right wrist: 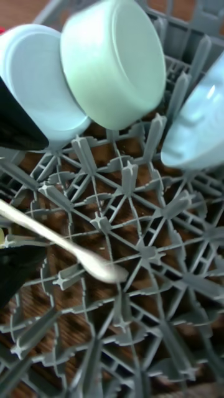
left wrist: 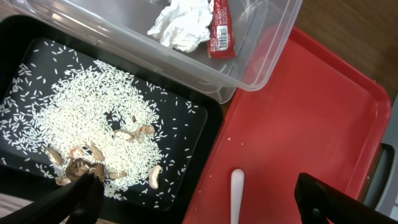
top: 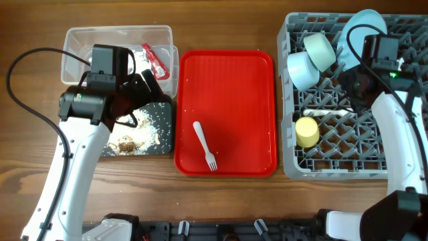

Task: Sort waste into correct bins and load items into the dishwasher rack
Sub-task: 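Carry the spoon with the right gripper and drop it in the rack, then move the right gripper back to the tray and grasp the white fork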

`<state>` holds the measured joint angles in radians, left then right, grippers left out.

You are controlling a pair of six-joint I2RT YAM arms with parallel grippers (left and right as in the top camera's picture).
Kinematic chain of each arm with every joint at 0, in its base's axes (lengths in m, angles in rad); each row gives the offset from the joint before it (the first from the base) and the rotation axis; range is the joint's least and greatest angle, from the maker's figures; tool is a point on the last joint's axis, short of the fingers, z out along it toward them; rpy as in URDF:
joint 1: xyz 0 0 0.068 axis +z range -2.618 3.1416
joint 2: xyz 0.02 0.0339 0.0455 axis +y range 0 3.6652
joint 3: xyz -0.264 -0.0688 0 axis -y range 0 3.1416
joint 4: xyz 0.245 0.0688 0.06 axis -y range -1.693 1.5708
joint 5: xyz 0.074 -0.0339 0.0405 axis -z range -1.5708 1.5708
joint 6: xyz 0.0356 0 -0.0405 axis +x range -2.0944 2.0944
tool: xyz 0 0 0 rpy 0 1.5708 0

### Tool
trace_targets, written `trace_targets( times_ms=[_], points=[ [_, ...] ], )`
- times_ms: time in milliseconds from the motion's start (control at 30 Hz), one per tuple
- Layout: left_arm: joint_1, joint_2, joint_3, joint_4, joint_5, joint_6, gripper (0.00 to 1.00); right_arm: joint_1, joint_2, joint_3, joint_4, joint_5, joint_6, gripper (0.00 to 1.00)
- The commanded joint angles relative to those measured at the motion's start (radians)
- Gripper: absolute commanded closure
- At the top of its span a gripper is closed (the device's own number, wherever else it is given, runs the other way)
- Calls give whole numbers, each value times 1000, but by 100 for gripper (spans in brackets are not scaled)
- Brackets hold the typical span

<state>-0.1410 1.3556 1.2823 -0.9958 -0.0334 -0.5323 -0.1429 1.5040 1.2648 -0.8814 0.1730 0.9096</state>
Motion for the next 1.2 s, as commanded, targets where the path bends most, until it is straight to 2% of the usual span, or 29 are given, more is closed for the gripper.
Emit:
trace_targets(
  times_ms=[0, 167, 367, 600, 800, 933, 1167],
  points=[
    [8, -18, 14, -1, -17, 1, 0, -2, -89, 35, 3, -80, -230, 44],
    [8, -18, 14, -1, -17, 1, 0, 0, -206, 43, 15, -416, -615, 35],
    [8, -18, 14, 0, -17, 1, 0, 3, -288, 43, -110, -640, -732, 33],
    [8, -18, 14, 0, -17, 1, 0, 122, -297, 42, -260, -653, -779, 33],
    [8, -18, 14, -1, -17, 1, 0, 281, -297, 38, -257, -649, -763, 34],
    [8, -18, 14, 0, -17, 1, 0, 390, -297, 36, -257, -567, -691, 33],
    [8, -18, 14, -1, -17, 1, 0, 512, -297, 36, -237, -538, -637, 33]
  ],
)
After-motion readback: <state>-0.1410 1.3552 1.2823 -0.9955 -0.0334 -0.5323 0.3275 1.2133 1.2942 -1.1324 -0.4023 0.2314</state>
